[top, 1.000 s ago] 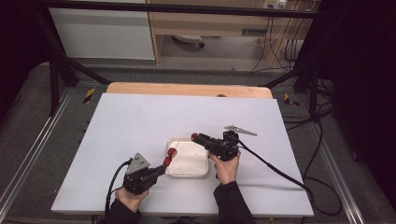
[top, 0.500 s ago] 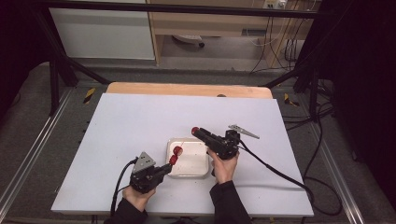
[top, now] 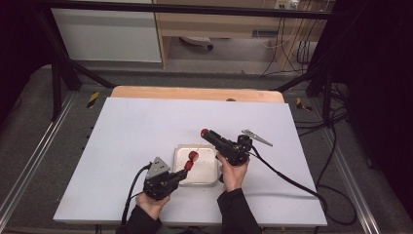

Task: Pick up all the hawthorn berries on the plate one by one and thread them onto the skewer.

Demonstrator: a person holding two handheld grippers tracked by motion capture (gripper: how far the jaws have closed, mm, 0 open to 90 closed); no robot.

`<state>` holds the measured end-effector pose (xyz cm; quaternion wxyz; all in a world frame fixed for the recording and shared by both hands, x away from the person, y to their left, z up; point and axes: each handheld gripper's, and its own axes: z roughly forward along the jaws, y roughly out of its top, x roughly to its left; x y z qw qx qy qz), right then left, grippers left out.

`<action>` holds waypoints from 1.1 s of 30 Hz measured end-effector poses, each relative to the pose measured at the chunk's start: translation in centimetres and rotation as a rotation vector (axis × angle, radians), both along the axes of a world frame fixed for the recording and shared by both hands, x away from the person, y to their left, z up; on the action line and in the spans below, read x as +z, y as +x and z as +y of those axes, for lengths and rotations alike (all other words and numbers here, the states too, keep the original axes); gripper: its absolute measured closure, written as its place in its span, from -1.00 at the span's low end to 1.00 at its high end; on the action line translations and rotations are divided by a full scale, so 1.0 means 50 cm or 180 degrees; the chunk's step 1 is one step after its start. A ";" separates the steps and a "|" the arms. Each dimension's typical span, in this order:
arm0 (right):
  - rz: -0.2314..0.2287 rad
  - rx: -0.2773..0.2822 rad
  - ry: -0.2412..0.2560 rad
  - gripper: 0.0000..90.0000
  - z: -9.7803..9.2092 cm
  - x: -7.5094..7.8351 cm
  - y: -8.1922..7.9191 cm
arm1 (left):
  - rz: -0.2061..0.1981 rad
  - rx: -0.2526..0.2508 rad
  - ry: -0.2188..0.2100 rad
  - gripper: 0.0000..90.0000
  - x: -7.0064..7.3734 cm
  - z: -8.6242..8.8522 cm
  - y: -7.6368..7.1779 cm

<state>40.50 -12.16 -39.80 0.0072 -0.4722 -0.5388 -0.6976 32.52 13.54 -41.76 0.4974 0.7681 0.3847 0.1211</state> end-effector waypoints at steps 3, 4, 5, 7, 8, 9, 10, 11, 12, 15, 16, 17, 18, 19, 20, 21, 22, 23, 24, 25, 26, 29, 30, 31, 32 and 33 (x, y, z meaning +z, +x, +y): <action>-0.0017 -0.0010 0.0024 0.40 0.000 -0.001 0.000 | -0.0007 0.0003 -0.0021 0.96 0.004 -0.005 0.003; -0.0013 -0.0004 0.0037 0.40 0.001 -0.001 0.000 | -0.0005 0.0006 -0.0030 0.96 0.005 -0.007 0.004; -0.0010 -0.0006 0.0056 0.40 0.001 -0.001 0.000 | -0.0015 0.0007 -0.0037 0.96 0.006 -0.008 0.005; -0.0018 -0.0008 0.0065 0.40 0.001 -0.001 -0.001 | -0.0016 0.0015 -0.0049 0.96 0.008 -0.011 0.006; -0.0027 -0.0010 0.0068 0.40 0.001 -0.001 -0.001 | -0.0020 0.0018 -0.0052 0.96 0.009 -0.012 0.007; -0.0026 -0.0011 0.0069 0.40 0.001 0.000 -0.001 | -0.0024 0.0024 -0.0064 0.96 0.009 -0.012 0.008; -0.0022 -0.0003 0.0087 0.40 0.001 0.000 -0.001 | -0.0025 0.0028 -0.0075 0.96 0.009 -0.013 0.008; -0.0022 -0.0003 0.0102 0.40 0.001 0.001 -0.002 | -0.0023 0.0028 -0.0075 0.96 0.009 -0.013 0.008; -0.0026 0.0000 0.0102 0.40 0.000 0.001 -0.002 | -0.0029 0.0038 -0.0069 0.96 0.009 -0.014 0.008; -0.0039 -0.0001 0.0107 0.40 0.000 0.002 -0.003 | -0.0025 0.0051 -0.0092 0.96 0.008 -0.014 0.010; -0.0039 -0.0007 0.0113 0.40 0.000 0.002 -0.003 | -0.0021 0.0056 -0.0096 0.96 0.009 -0.014 0.010; -0.0039 -0.0005 0.0117 0.40 0.001 0.002 -0.004 | -0.0029 0.0061 -0.0101 0.96 0.009 -0.014 0.010; -0.0036 0.0004 0.0118 0.40 0.001 0.001 -0.003 | -0.0034 0.0062 -0.0108 0.96 0.009 -0.014 0.010; -0.0038 0.0005 0.0107 0.40 0.001 0.000 -0.003 | -0.0033 0.0064 -0.0112 0.96 0.009 -0.014 0.011; -0.0019 0.0019 0.0109 0.40 0.001 -0.001 -0.003 | -0.0033 0.0070 -0.0113 0.96 0.009 -0.014 0.011; -0.0005 0.0021 0.0128 0.40 0.002 0.000 -0.004 | -0.0034 0.0077 -0.0118 0.96 0.009 -0.014 0.011; -0.0013 0.0022 0.0132 0.41 0.003 -0.001 -0.004 | -0.0031 0.0084 -0.0122 0.96 0.009 -0.014 0.011; -0.0017 0.0020 0.0134 0.40 0.003 -0.001 -0.004 | -0.0031 0.0097 -0.0120 0.96 0.009 -0.015 0.012; -0.0022 0.0012 0.0134 0.41 0.003 -0.002 -0.005 | -0.0029 0.0109 -0.0134 0.96 0.008 -0.015 0.012; -0.0013 0.0017 0.0148 0.40 0.004 -0.002 -0.006 | -0.0022 0.0117 -0.0161 0.96 0.008 -0.016 0.013; -0.0014 0.0014 0.0150 0.40 0.004 -0.003 -0.006 | -0.0018 0.0116 -0.0175 0.96 0.008 -0.017 0.013; -0.0018 0.0002 0.0163 0.41 0.006 -0.004 -0.007 | -0.0040 0.0142 -0.0186 0.97 0.007 -0.024 0.012; -0.0010 0.0009 0.0170 0.41 0.007 -0.005 -0.008 | -0.0037 0.0152 -0.0198 0.97 0.007 -0.026 0.013; -0.0029 -0.0003 0.0163 0.41 0.007 -0.006 -0.009 | -0.0022 0.0157 -0.0222 0.97 0.006 -0.027 0.013; -0.0024 -0.0004 0.0178 0.41 0.008 -0.006 -0.010 | -0.0016 0.0167 -0.0233 0.97 0.006 -0.028 0.013; -0.0026 -0.0008 0.0197 0.41 0.008 -0.006 -0.012 | -0.0007 0.0182 -0.0255 0.97 0.006 -0.030 0.014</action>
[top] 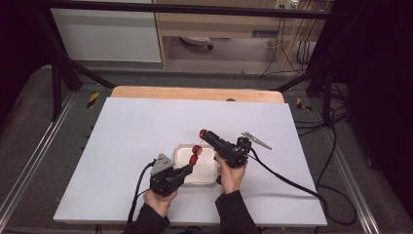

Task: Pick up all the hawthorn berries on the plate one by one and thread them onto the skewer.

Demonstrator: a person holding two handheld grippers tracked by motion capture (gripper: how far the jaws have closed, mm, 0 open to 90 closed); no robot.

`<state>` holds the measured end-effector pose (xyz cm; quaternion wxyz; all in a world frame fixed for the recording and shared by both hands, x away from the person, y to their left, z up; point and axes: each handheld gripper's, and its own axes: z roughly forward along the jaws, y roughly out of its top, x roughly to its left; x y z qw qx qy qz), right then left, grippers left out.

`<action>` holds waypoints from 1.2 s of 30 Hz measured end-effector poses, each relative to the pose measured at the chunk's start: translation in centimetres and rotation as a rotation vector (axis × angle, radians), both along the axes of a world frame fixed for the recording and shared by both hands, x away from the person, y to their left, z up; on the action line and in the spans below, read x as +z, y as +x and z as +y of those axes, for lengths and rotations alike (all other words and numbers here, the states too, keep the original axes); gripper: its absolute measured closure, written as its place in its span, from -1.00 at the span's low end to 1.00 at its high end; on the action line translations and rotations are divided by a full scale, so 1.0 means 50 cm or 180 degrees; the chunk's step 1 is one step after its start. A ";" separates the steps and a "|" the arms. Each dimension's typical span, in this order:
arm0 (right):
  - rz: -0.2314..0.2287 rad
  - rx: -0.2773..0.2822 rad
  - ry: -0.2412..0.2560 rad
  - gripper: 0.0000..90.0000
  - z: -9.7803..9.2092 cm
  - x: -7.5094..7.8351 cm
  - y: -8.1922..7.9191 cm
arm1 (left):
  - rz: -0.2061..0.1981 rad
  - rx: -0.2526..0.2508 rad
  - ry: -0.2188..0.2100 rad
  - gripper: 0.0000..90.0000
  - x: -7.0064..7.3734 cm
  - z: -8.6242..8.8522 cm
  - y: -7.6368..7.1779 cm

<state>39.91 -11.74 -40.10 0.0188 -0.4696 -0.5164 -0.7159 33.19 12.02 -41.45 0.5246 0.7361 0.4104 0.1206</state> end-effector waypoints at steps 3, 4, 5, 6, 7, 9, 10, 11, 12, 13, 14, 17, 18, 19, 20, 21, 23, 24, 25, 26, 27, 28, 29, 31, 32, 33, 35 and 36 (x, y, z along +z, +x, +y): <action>-0.0009 -0.0006 0.0002 0.41 0.001 -0.001 -0.002 | -0.0014 0.0005 -0.0024 0.97 0.000 -0.004 -0.001; -0.0001 0.0006 -0.0003 0.41 0.001 -0.001 -0.003 | -0.0028 0.0020 -0.0029 0.97 0.001 -0.005 -0.001; 0.0001 0.0014 -0.0018 0.41 0.002 -0.003 -0.003 | -0.0008 0.0019 -0.0044 0.97 0.002 -0.004 0.001; -0.0003 0.0008 -0.0021 0.41 0.004 -0.005 -0.005 | 0.0011 0.0020 -0.0041 0.97 0.002 -0.004 0.002; -0.0010 0.0002 -0.0023 0.41 0.004 -0.006 -0.007 | 0.0006 0.0024 -0.0024 0.97 0.002 -0.004 0.003; -0.0006 0.0023 -0.0024 0.41 0.005 -0.006 -0.008 | 0.0007 0.0025 0.0003 0.97 -0.001 -0.003 0.004; -0.0008 0.0029 -0.0042 0.41 0.004 -0.007 -0.008 | -0.0006 0.0036 0.0013 0.97 -0.003 -0.003 0.006; -0.0011 0.0038 -0.0059 0.41 0.005 -0.007 -0.009 | -0.0010 0.0036 0.0016 0.97 -0.003 -0.002 0.007; 0.0008 0.0050 -0.0065 0.41 0.006 -0.008 -0.010 | -0.0020 0.0044 0.0014 0.97 -0.003 -0.001 0.007; 0.0007 0.0055 -0.0073 0.42 0.007 -0.010 -0.011 | -0.0016 0.0043 0.0023 0.97 -0.003 -0.001 0.008; 0.0005 0.0040 -0.0073 0.42 0.008 -0.011 -0.012 | -0.0009 0.0043 0.0049 0.97 -0.003 0.000 0.009; 0.0020 0.0061 -0.0105 0.42 0.008 -0.013 -0.010 | -0.0038 0.0023 0.0100 0.97 -0.006 -0.003 0.007; 0.0036 0.0071 -0.0110 0.42 0.008 -0.013 -0.009 | -0.0044 0.0009 0.0108 0.97 -0.006 -0.004 0.006; 0.0054 0.0088 -0.0109 0.42 0.008 -0.013 -0.009 | -0.0039 -0.0013 0.0104 0.97 -0.007 -0.005 0.006; 0.0058 0.0095 -0.0121 0.42 0.008 -0.013 -0.008 | -0.0040 -0.0023 0.0108 0.97 -0.008 -0.006 0.006; 0.0048 0.0107 -0.0132 0.42 0.007 -0.013 -0.007 | -0.0040 -0.0036 0.0112 0.97 -0.008 -0.005 0.006; 0.0056 0.0159 -0.0164 0.42 0.004 -0.010 -0.005 | -0.0056 -0.0055 0.0118 0.97 -0.007 -0.002 0.005; 0.0063 0.0194 -0.0169 0.41 0.003 -0.009 -0.003 | -0.0070 -0.0065 0.0132 0.97 -0.007 -0.001 0.004; 0.0071 0.0219 -0.0177 0.41 0.001 -0.008 -0.001 | -0.0067 -0.0074 0.0138 0.97 -0.006 0.000 0.004; 0.0068 0.0244 -0.0193 0.41 0.001 -0.008 0.001 | -0.0075 -0.0072 0.0154 0.97 -0.006 0.001 0.004; 0.0087 0.0272 -0.0203 0.40 0.000 -0.008 0.002 | -0.0072 -0.0080 0.0159 0.97 -0.007 0.003 0.004; 0.0093 0.0292 -0.0222 0.40 -0.001 -0.008 0.004 | -0.0057 -0.0087 0.0158 0.97 -0.007 0.004 0.005; 0.0111 0.0314 -0.0242 0.40 -0.002 -0.008 0.005 | -0.0057 -0.0089 0.0163 0.97 -0.008 0.005 0.005; 0.0116 0.0343 -0.0259 0.40 -0.002 -0.009 0.009 | -0.0065 -0.0104 0.0192 0.97 -0.010 0.008 0.005; 0.0120 0.0358 -0.0278 0.39 -0.002 -0.010 0.010 | -0.0063 -0.0108 0.0195 0.97 -0.010 0.010 0.005; 0.0121 0.0367 -0.0288 0.39 -0.002 -0.010 0.010 | -0.0056 -0.0110 0.0197 0.97 -0.011 0.010 0.006; 0.0132 0.0379 -0.0296 0.39 -0.002 -0.012 0.013 | -0.0050 -0.0126 0.0213 0.97 -0.012 0.011 0.006; 0.0147 0.0387 -0.0299 0.39 -0.001 -0.013 0.013 | -0.0043 -0.0139 0.0221 0.97 -0.013 0.011 0.006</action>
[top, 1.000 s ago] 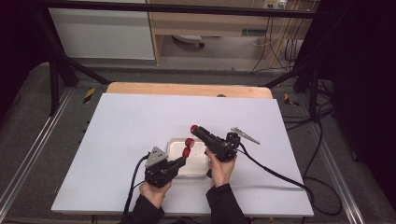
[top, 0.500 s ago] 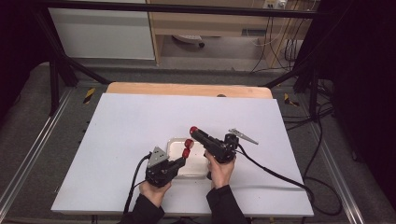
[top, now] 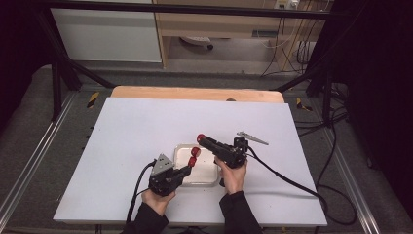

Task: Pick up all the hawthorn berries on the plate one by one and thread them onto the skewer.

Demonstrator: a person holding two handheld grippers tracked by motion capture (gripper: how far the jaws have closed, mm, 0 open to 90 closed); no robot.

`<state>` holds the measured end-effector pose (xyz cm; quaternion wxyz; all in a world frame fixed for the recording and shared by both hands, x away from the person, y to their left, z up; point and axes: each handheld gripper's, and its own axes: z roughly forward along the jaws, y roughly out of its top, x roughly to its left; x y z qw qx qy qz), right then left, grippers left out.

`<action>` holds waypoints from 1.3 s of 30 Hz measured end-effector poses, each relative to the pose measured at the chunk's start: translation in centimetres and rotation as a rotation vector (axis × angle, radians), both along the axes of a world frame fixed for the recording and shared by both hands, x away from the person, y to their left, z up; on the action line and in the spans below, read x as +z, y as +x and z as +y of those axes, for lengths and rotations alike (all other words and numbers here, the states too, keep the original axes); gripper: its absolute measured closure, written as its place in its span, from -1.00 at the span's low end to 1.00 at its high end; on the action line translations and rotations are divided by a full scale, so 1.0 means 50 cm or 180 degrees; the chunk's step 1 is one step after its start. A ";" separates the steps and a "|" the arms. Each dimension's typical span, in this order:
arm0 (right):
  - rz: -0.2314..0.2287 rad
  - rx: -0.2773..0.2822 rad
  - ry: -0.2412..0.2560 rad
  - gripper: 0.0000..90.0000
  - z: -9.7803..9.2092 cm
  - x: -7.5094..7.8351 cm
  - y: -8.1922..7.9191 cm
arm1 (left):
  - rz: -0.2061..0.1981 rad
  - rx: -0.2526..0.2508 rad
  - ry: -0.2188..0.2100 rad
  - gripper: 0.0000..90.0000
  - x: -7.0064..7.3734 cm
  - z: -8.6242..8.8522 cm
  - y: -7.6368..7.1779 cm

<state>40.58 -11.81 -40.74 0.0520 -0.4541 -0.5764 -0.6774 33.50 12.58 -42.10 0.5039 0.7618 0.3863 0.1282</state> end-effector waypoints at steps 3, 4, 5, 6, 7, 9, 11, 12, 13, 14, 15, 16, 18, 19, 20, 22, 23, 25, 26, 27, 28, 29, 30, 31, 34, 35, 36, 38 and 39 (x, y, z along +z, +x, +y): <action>0.0008 0.0012 -0.0015 0.41 0.000 -0.001 0.001 | 0.0003 -0.0016 0.0020 0.97 -0.002 0.002 0.000; 0.0017 0.0003 -0.0017 0.41 0.001 -0.002 0.001 | 0.0009 -0.0007 0.0012 0.97 -0.002 0.003 0.000; 0.0017 -0.0007 -0.0021 0.42 0.001 -0.002 0.000 | 0.0022 0.0003 -0.0007 0.97 -0.002 0.003 0.000; 0.0014 -0.0012 -0.0015 0.42 0.002 -0.002 0.000 | 0.0017 0.0011 -0.0015 0.97 -0.002 0.003 0.000; 0.0013 -0.0024 -0.0008 0.42 0.002 -0.002 -0.001 | 0.0012 0.0016 -0.0020 0.97 -0.002 0.002 -0.001; -0.0028 -0.0102 0.0002 0.43 0.001 -0.001 -0.003 | 0.0033 0.0003 0.0003 0.97 -0.002 0.000 -0.003; -0.0032 -0.0144 0.0064 0.43 -0.001 0.006 -0.003 | -0.0011 0.0023 -0.0023 0.98 -0.003 0.001 -0.007; -0.0037 -0.0131 0.0087 0.43 -0.002 0.006 -0.001 | -0.0001 0.0033 -0.0044 0.98 -0.002 0.001 -0.006; -0.0027 -0.0136 0.0089 0.43 -0.002 0.007 -0.002 | 0.0005 0.0038 -0.0054 0.97 -0.001 0.002 -0.005; -0.0022 -0.0126 0.0084 0.43 -0.002 0.007 -0.003 | 0.0008 0.0045 -0.0072 0.97 -0.001 0.001 -0.004; -0.0028 -0.0129 0.0082 0.43 -0.001 0.006 -0.004 | 0.0012 0.0039 -0.0080 0.97 -0.001 0.000 -0.004; -0.0030 -0.0120 0.0085 0.43 0.001 0.004 -0.004 | 0.0014 0.0042 -0.0088 0.97 -0.001 -0.001 -0.004; -0.0017 -0.0102 0.0074 0.43 0.004 -0.002 -0.005 | 0.0046 0.0070 -0.0130 0.97 0.000 -0.003 -0.004; -0.0028 -0.0112 0.0086 0.43 0.006 -0.005 -0.005 | 0.0065 0.0081 -0.0141 0.97 0.000 -0.004 -0.004; -0.0016 -0.0111 0.0094 0.43 0.007 -0.006 -0.007 | 0.0057 0.0100 -0.0129 0.97 -0.001 -0.006 -0.004; -0.0019 -0.0086 0.0103 0.43 0.007 -0.006 -0.007 | 0.0021 0.0109 -0.0147 0.97 -0.001 -0.007 -0.005; 0.0022 -0.0041 0.0111 0.43 0.008 -0.006 -0.008 | 0.0012 0.0122 -0.0163 0.97 0.000 -0.007 -0.005; 0.0002 -0.0028 0.0116 0.43 0.011 -0.009 -0.013 | 0.0005 0.0134 -0.0166 0.97 0.004 -0.010 -0.003; 0.0010 -0.0020 0.0125 0.43 0.013 -0.012 -0.016 | 0.0009 0.0142 -0.0149 0.97 0.004 -0.010 -0.002; -0.0007 -0.0038 0.0125 0.43 0.013 -0.013 -0.017 | 0.0030 0.0136 -0.0161 0.97 0.003 -0.012 0.000; -0.0017 -0.0043 0.0109 0.43 0.013 -0.012 -0.017 | 0.0026 0.0134 -0.0153 0.97 0.002 -0.012 0.001; -0.0002 -0.0032 0.0098 0.43 0.012 -0.012 -0.016 | 0.0028 0.0128 -0.0156 0.97 0.002 -0.012 0.002; -0.0018 -0.0030 0.0084 0.42 0.011 -0.011 -0.015 | 0.0010 0.0133 -0.0149 0.97 0.002 -0.009 0.003; -0.0039 -0.0022 0.0068 0.41 0.010 -0.009 -0.015 | 0.0012 0.0139 -0.0180 0.97 0.003 -0.007 0.003; -0.0080 -0.0042 0.0028 0.27 0.005 -0.002 -0.017 | -0.0010 0.0147 -0.0167 0.97 0.006 0.006 0.004; -0.0094 -0.0048 -0.0011 0.22 0.002 0.002 -0.018 | 0.0002 0.0148 -0.0174 0.97 0.006 0.011 0.004; -0.0122 -0.0047 -0.0060 0.18 -0.001 0.005 -0.019 | 0.0012 0.0155 -0.0179 0.97 0.005 0.016 0.004; -0.0147 -0.0032 -0.0183 0.11 -0.007 0.012 -0.021 | 0.0003 0.0170 -0.0145 0.97 0.004 0.026 0.005; -0.0163 -0.0015 -0.0290 0.05 -0.010 0.014 -0.021 | 0.0006 0.0168 -0.0152 0.97 0.004 0.029 0.006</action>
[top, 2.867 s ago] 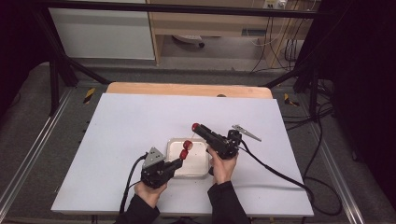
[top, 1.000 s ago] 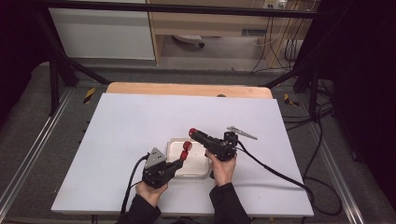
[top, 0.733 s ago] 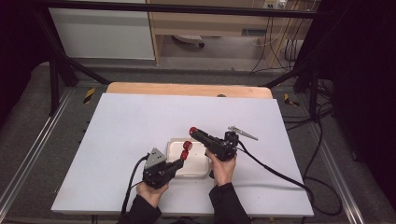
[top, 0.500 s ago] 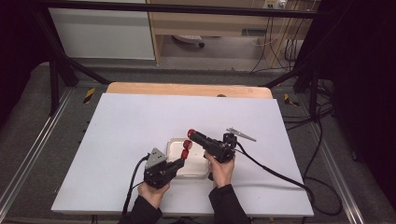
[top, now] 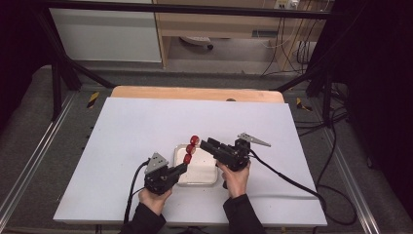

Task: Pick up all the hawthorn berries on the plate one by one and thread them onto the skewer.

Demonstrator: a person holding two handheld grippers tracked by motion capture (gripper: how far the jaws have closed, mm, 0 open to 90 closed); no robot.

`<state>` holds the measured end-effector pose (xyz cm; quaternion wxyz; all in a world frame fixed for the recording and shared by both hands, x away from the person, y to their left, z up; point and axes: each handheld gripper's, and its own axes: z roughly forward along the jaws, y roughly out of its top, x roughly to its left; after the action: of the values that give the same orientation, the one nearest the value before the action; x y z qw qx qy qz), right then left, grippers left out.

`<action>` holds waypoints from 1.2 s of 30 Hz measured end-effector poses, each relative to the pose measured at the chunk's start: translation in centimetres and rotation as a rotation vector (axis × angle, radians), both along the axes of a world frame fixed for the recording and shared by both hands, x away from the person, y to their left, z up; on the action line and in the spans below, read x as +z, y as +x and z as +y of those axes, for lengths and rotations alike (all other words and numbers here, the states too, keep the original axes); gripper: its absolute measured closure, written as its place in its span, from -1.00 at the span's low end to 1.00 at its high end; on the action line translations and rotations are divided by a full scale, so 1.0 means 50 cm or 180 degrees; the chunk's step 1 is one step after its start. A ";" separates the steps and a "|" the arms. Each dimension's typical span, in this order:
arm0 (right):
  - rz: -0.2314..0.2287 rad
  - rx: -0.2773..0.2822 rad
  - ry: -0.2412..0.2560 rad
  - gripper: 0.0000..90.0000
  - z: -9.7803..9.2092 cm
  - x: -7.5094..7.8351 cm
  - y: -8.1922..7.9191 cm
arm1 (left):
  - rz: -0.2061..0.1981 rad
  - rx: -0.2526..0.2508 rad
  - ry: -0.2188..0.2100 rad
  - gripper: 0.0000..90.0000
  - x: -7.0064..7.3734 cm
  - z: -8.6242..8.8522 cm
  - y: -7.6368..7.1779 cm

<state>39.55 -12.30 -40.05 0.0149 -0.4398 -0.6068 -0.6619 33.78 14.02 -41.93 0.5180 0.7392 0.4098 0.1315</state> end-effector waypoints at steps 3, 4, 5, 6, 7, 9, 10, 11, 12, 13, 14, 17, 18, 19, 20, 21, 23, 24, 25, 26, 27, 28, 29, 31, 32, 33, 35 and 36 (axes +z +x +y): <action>-0.0011 0.0079 -0.0231 -0.09 -0.007 0.002 0.001 | 0.0006 -0.0018 0.0012 0.97 0.002 0.012 0.002; -0.0014 0.0102 -0.0296 -0.15 -0.010 0.001 0.001 | 0.0018 -0.0034 0.0013 0.97 0.002 0.016 0.002; -0.0004 0.0119 -0.0377 -0.22 -0.012 0.001 0.000 | 0.0021 -0.0041 0.0027 0.97 0.003 0.020 0.002; -0.0011 0.0142 -0.0476 -0.31 -0.015 0.000 0.000 | 0.0021 -0.0045 0.0032 0.97 0.004 0.024 0.002; -0.0020 0.0150 -0.0565 -0.38 -0.018 -0.002 -0.001 | 0.0015 -0.0058 0.0047 0.97 0.004 0.028 0.002; -0.0067 0.0166 -0.0755 -0.49 -0.024 -0.005 -0.002 | 0.0022 -0.0086 0.0067 0.97 0.006 0.036 0.003; -0.0086 0.0182 -0.0857 -0.55 -0.027 -0.008 -0.003 | 0.0027 -0.0107 0.0080 0.97 0.007 0.039 0.004; -0.0091 0.0207 -0.0949 -0.60 -0.031 -0.012 -0.003 | 0.0035 -0.0127 0.0101 0.97 0.008 0.042 0.004; -0.0094 0.0224 -0.1039 -0.65 -0.035 -0.016 -0.004 | 0.0042 -0.0143 0.0129 0.97 0.009 0.044 0.005; -0.0096 0.0237 -0.1128 -0.70 -0.039 -0.021 -0.006 | 0.0045 -0.0156 0.0150 0.97 0.010 0.046 0.006; -0.0102 0.0252 -0.1205 -0.74 -0.043 -0.026 -0.007 | 0.0053 -0.0176 0.0161 0.97 0.011 0.049 0.007; -0.0128 0.0322 -0.1419 -0.84 -0.057 -0.043 -0.013 | 0.0096 -0.0239 0.0214 0.97 0.015 0.054 0.012; -0.0139 0.0360 -0.1464 -0.86 -0.064 -0.048 -0.015 | 0.0104 -0.0259 0.0238 0.97 0.017 0.054 0.014; -0.0147 0.0382 -0.1495 -0.89 -0.070 -0.054 -0.017 | 0.0097 -0.0265 0.0287 0.97 0.019 0.054 0.015; -0.0145 0.0381 -0.1534 -0.92 -0.075 -0.058 -0.020 | 0.0115 -0.0290 0.0328 0.97 0.021 0.053 0.018; -0.0155 0.0390 -0.1584 -0.93 -0.083 -0.062 -0.022 | 0.0128 -0.0316 0.0360 0.96 0.024 0.052 0.022; -0.0175 0.0400 -0.1644 -0.96 -0.097 -0.069 -0.027 | 0.0166 -0.0350 0.0420 0.96 0.028 0.048 0.029; -0.0159 0.0402 -0.1674 -0.96 -0.104 -0.072 -0.029 | 0.0193 -0.0372 0.0444 0.96 0.030 0.046 0.033; -0.0135 0.0403 -0.1692 -0.97 -0.112 -0.074 -0.031 | 0.0200 -0.0382 0.0471 0.96 0.032 0.044 0.037; -0.0138 0.0382 -0.1688 -0.97 -0.121 -0.077 -0.033 | 0.0212 -0.0398 0.0506 0.96 0.034 0.042 0.041; -0.0134 0.0382 -0.1681 -0.98 -0.131 -0.080 -0.035 | 0.0219 -0.0399 0.0542 0.96 0.036 0.039 0.045; -0.0140 0.0371 -0.1682 -0.98 -0.141 -0.083 -0.037 | 0.0229 -0.0400 0.0567 0.96 0.038 0.036 0.049; -0.0127 0.0347 -0.1697 -0.99 -0.149 -0.086 -0.039 | 0.0247 -0.0408 0.0590 0.96 0.039 0.033 0.053; -0.0160 0.0327 -0.1791 -0.99 -0.166 -0.091 -0.045 | 0.0248 -0.0416 0.0636 0.96 0.041 0.027 0.060; -0.0168 0.0318 -0.1839 -0.99 -0.174 -0.093 -0.049 | 0.0270 -0.0428 0.0655 0.96 0.041 0.024 0.065; -0.0196 0.0311 -0.1861 -0.99 -0.182 -0.095 -0.052 | 0.0295 -0.0436 0.0666 0.96 0.042 0.020 0.069; -0.0238 0.0296 -0.1877 -0.99 -0.197 -0.098 -0.061 | 0.0334 -0.0460 0.0692 0.96 0.042 0.012 0.076; -0.0252 0.0289 -0.1876 -1.00 -0.206 -0.099 -0.065 | 0.0345 -0.0469 0.0709 0.96 0.042 0.009 0.078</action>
<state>36.29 -22.60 -45.01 -0.1075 -0.3715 -0.7920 -0.4725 37.67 14.46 -39.83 0.4181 0.8262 0.3647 0.0977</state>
